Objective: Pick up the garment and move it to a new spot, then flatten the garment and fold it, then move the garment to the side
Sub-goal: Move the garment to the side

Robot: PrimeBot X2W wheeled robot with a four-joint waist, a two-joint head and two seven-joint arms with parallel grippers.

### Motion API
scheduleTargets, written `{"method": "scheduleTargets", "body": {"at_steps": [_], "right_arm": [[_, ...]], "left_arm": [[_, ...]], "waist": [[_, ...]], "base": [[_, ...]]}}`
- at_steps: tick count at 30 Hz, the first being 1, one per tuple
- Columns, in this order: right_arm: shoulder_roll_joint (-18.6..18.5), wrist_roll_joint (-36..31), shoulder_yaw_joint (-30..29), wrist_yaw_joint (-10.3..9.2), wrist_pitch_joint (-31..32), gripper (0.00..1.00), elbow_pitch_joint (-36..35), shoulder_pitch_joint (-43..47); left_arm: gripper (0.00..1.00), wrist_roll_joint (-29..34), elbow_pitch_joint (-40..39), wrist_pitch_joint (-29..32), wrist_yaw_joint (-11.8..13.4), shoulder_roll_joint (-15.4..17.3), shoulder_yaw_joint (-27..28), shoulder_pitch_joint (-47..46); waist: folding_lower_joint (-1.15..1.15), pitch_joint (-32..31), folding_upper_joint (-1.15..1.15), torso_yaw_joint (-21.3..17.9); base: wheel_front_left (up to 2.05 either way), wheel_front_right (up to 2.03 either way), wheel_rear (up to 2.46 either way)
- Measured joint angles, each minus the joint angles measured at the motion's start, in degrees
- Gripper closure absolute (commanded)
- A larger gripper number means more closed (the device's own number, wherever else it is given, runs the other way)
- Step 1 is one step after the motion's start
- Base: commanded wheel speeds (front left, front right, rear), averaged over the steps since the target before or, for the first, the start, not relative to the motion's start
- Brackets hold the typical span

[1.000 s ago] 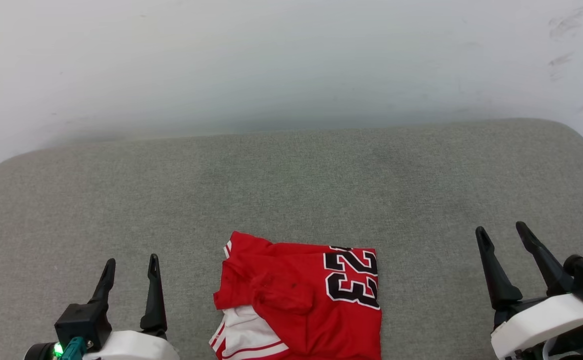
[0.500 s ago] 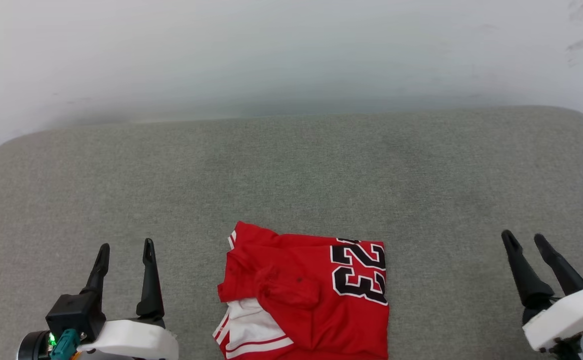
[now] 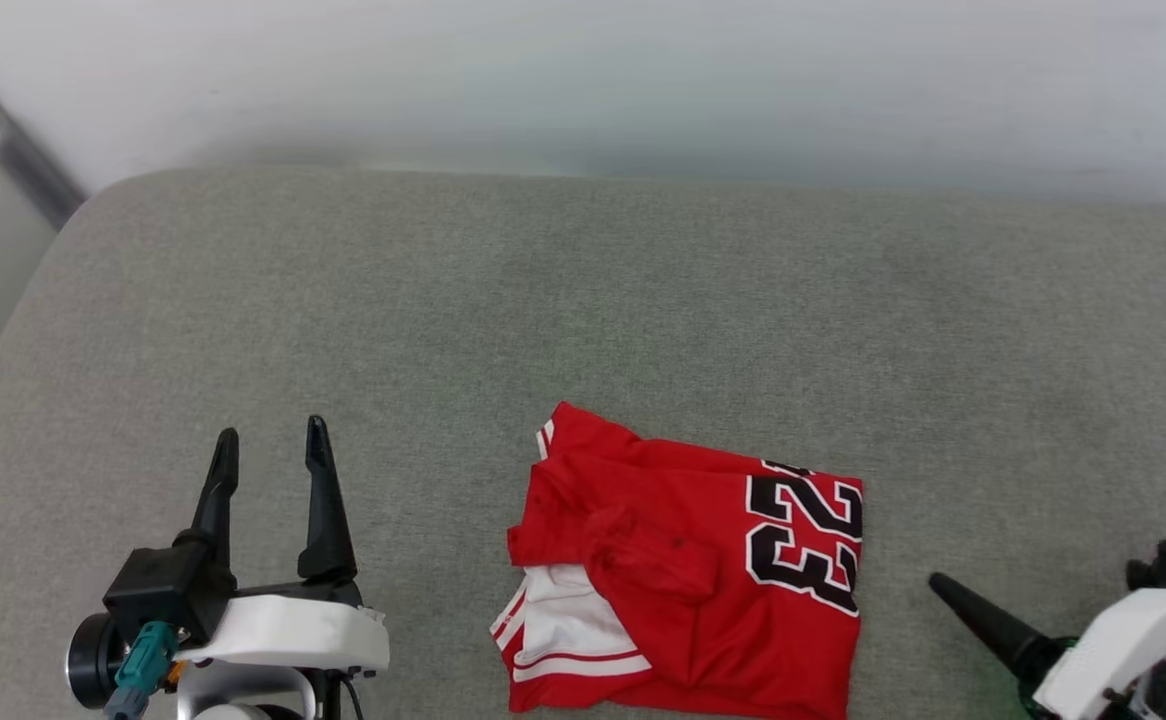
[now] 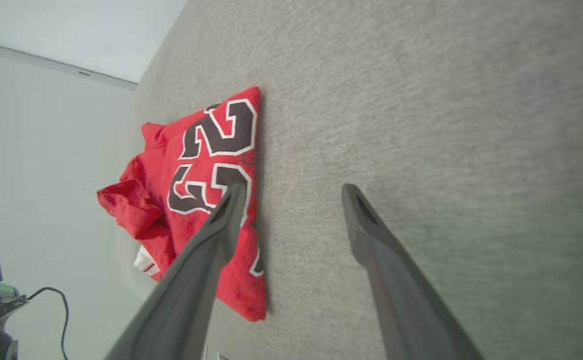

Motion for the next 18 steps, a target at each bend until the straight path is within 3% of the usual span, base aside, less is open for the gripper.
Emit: {"method": "scheduleTargets", "body": {"at_steps": [12,13,14,15,18], "right_arm": [[2.4,10.0,10.0,0.02,2.0,0.0,7.1,-7.3],[2.3,10.3,10.5,0.03,1.7,0.2,7.3,-7.6],[2.1,10.6,11.1,0.03,1.4,0.55,7.5,-8.0],[1.9,10.9,11.7,0.03,1.3,1.0,7.7,-8.5],[1.2,12.0,13.5,0.02,0.6,1.0,7.6,-8.6]], "left_arm": [[0.0,3.0,1.5,-0.1,-3.5,-2.4,1.3,-0.9],[0.0,3.2,1.7,-0.1,-3.8,-2.5,1.5,-1.0],[0.0,3.3,1.8,-0.1,-3.9,-2.6,1.6,-1.0],[0.0,3.3,2.0,-0.1,-4.0,-2.6,1.8,-1.0],[0.0,3.8,2.4,-0.1,-4.4,-2.7,2.2,-1.0]], "waist": [[0.0,4.5,0.0,3.4],[0.0,4.6,0.0,3.5],[0.0,4.6,0.0,3.5],[0.0,4.6,0.0,3.6],[0.0,4.2,0.0,3.5]], "base": [[0.0,0.0,0.0],[0.0,0.0,0.0],[0.0,0.0,0.0],[0.0,0.0,0.0],[0.0,0.0,0.0]]}}
